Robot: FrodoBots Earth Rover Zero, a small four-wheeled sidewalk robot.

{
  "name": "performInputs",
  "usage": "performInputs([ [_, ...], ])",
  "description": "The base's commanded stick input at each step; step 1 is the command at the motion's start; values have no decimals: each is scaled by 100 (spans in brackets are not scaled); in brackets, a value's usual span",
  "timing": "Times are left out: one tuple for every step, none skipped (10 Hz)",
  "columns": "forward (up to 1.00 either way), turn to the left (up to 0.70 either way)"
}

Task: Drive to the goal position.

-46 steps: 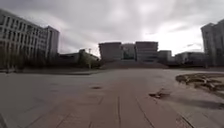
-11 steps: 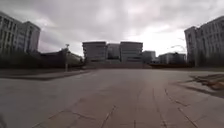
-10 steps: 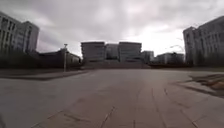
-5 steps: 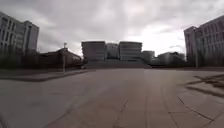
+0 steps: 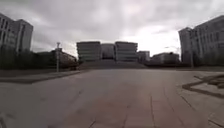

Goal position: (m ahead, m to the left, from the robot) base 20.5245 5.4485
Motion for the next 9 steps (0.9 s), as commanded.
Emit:
performInputs([
  [100,3],
  [100,2],
  [100,3],
  [100,2],
  [100,1],
  [100,0],
  [100,0],
  [100,0],
  [100,0],
])
